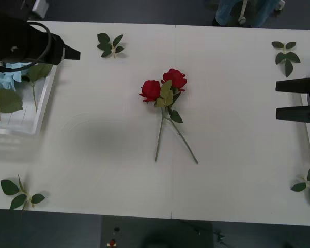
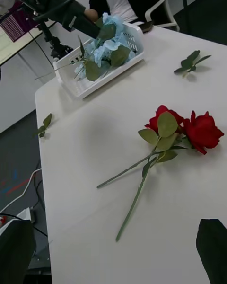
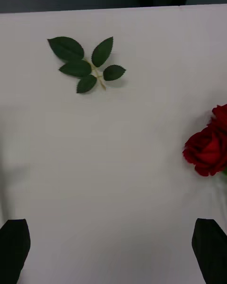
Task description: Put the red flowers into the right box and the blue flowers into the left box
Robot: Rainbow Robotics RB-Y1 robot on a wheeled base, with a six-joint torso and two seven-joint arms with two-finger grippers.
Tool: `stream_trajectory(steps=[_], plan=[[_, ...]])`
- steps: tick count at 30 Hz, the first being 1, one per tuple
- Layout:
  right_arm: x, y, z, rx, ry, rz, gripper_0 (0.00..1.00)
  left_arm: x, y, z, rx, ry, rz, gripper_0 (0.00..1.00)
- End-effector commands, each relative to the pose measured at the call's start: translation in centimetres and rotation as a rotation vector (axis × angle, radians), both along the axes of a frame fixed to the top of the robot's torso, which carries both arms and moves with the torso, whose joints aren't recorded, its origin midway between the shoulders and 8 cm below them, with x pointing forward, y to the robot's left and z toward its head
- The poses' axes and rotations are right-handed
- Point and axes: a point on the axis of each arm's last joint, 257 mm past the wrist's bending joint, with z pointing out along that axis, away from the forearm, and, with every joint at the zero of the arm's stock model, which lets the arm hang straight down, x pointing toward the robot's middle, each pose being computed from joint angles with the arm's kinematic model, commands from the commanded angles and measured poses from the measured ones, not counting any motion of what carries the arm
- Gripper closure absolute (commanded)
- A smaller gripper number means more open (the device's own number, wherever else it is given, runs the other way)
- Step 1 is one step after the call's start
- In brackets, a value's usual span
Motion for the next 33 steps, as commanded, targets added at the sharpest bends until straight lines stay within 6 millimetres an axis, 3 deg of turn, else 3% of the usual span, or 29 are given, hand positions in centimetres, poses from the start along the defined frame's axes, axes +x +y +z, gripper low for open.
stream_trajectory(steps=[1,6,16,26,33], plan=[[-1.3,1.4,1.0,0.011,-0.019,0.018,0.0,0.9,-4.2,-1.6,0.032,-0.027,0.026,0.0],[-1.6,1.9,1.0,0.018,-0.023,0.027,0.0,1.8,-8.5,-5.3,0.188,-0.076,0.015,0.0],[-1.2,1.9,1.1,0.032,-0.028,0.013,0.0,2.4,-15.9,-13.3,0.324,-0.139,-0.073,0.0],[-1.1,2.0,1.2,0.035,-0.03,0.012,0.0,1.0,-19.3,-18.9,0.356,-0.086,-0.138,0.0],[-1.1,2.1,1.2,0.044,-0.03,0.009,0.0,0.2,-21.6,-21.8,0.321,-0.054,-0.163,0.0]])
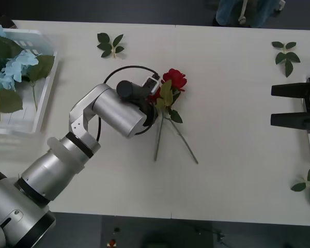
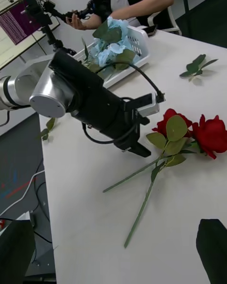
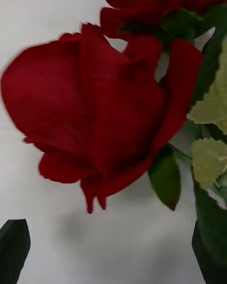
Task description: Put the red flowers into the right box and the blue flowers into the left box
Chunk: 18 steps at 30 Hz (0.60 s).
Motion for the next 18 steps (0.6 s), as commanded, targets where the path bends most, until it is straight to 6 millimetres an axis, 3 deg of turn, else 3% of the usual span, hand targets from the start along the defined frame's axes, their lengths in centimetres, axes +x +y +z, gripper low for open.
stream_trajectory(steps=[1,4,5,10,14,18], plan=[[0.1,0.7,1.5,0.035,-0.021,0.005,0.0,-0.7,-2.0,-1.3,-0.053,0.021,0.001,0.0],[0.1,0.7,1.5,0.034,-0.02,0.005,0.0,-1.0,-2.5,-1.7,-0.062,0.033,-0.002,0.02],[0.1,0.7,1.5,0.034,-0.02,0.005,0.0,-1.3,-2.8,-1.9,-0.066,0.04,-0.005,0.07],[0.1,0.7,1.5,0.034,-0.02,0.005,0.0,-1.8,-3.6,-1.9,-0.087,0.045,-0.01,0.08],[0.1,0.7,1.5,0.034,-0.02,0.005,0.0,-1.5,-3.5,-0.7,-0.08,0.0,-0.014,0.08],[0.1,0.7,1.5,0.034,-0.02,0.005,0.0,-1.3,-2.0,1.1,-0.076,-0.056,0.002,0.08]])
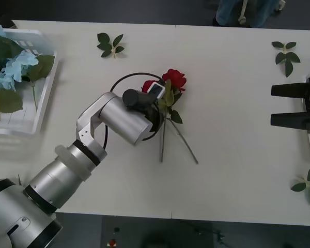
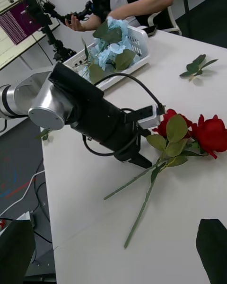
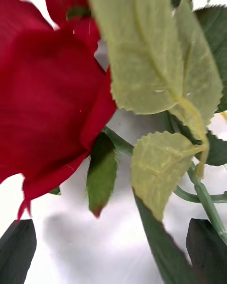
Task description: Put the red flowers into the right box and the blue flowers into the left box
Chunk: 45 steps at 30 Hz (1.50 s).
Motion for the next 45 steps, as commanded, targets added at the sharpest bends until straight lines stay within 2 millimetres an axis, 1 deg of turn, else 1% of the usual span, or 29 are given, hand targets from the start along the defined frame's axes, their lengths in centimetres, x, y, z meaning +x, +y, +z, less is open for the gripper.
stream_trajectory(steps=[1,4,7,15,20,25,32,36,45], plan=[[0.1,0.7,1.5,0.033,-0.02,0.005,0.0,-0.4,0.4,2.9,-0.057,-0.054,0.024,0.08],[0.1,0.7,1.5,0.033,-0.02,0.005,0.0,-1.3,0.9,3.6,-0.076,-0.037,0.023,0.08],[0.1,0.7,1.5,0.033,-0.02,0.005,0.0,-2.2,0.5,3.3,-0.11,0.003,0.011,0.08],[0.1,0.7,1.5,0.033,-0.02,0.005,0.0,-2.9,-0.5,2.6,-0.138,0.04,0.0,0.08],[0.1,0.7,1.5,0.033,-0.02,0.005,0.0,-3.1,-1.1,2.7,-0.147,0.044,-0.009,0.15],[0.1,0.7,1.5,0.033,-0.02,0.005,0.0,-2.7,-1.7,2.4,-0.131,0.045,-0.024,0.14],[0.1,0.7,1.5,0.033,-0.02,0.005,0.0,-1.3,-3.0,1.2,-0.136,0.043,-0.026,0.15],[0.1,0.7,1.5,0.033,-0.02,0.005,0.0,-0.9,-4.2,1.6,-0.145,0.041,-0.034,0.15],[0.1,0.7,1.5,0.033,-0.02,0.005,0.0,-1.0,-6.2,2.7,-0.178,0.032,-0.058,0.15]])
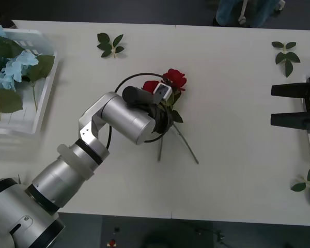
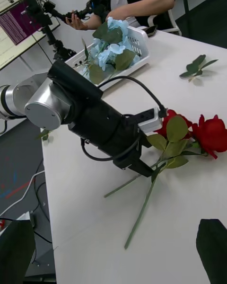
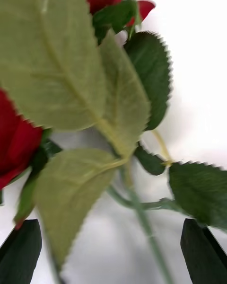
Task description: Put the red flowers into the right box and the blue flowers into the left box
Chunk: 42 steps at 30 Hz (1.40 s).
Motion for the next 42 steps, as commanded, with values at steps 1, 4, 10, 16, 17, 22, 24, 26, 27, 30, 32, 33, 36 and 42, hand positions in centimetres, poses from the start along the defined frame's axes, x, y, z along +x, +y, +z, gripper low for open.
stream_trajectory(steps=[1,4,10,16,17,22,24,26,27,30,32,33,36,42], plan=[[0.1,0.7,1.4,0.033,-0.02,0.005,0.0,0.3,-2.8,2.6,-0.054,-0.038,-0.023,0.15],[0.1,0.7,1.4,0.033,-0.02,0.005,0.0,0.2,-2.9,2.5,-0.047,-0.042,-0.03,0.17],[0.1,0.7,1.4,0.033,-0.02,0.005,0.0,0.3,-2.4,1.7,-0.02,-0.041,-0.029,0.2],[0.1,0.7,1.4,0.033,-0.02,0.005,0.0,0.5,-1.7,0.5,0.013,-0.042,-0.028,0.2],[0.1,0.7,1.4,0.033,-0.02,0.005,0.0,0.5,-1.7,0.4,0.017,-0.046,-0.029,0.21],[0.1,0.7,1.4,0.033,-0.02,0.005,0.0,0.7,-1.2,0.0,0.036,-0.052,-0.027,0.77],[0.1,0.7,1.4,0.033,-0.02,0.005,0.0,0.7,-1.1,0.0,0.04,-0.052,-0.027,0.99],[0.1,0.7,1.4,0.033,-0.02,0.005,0.0,0.8,-0.9,-0.2,0.05,-0.056,-0.026,1.0],[0.1,0.7,1.4,0.033,-0.02,0.005,0.0,0.9,-0.9,0.0,0.049,-0.058,-0.025,1.0],[0.1,0.7,1.4,0.033,-0.02,0.005,0.0,1.1,-0.5,0.1,0.06,-0.07,-0.021,1.0],[0.1,0.7,1.4,0.033,-0.02,0.005,0.0,1.4,0.3,0.7,0.067,-0.093,-0.019,1.0],[0.1,0.7,1.4,0.033,-0.02,0.005,0.0,1.4,0.6,0.9,0.066,-0.098,-0.017,1.0],[0.1,0.7,1.4,0.033,-0.02,0.005,0.0,0.7,3.4,2.1,0.069,-0.112,-0.002,1.0],[0.1,0.7,1.4,0.033,-0.02,0.005,0.0,-2.5,8.4,3.2,0.053,-0.099,0.0,1.0]])
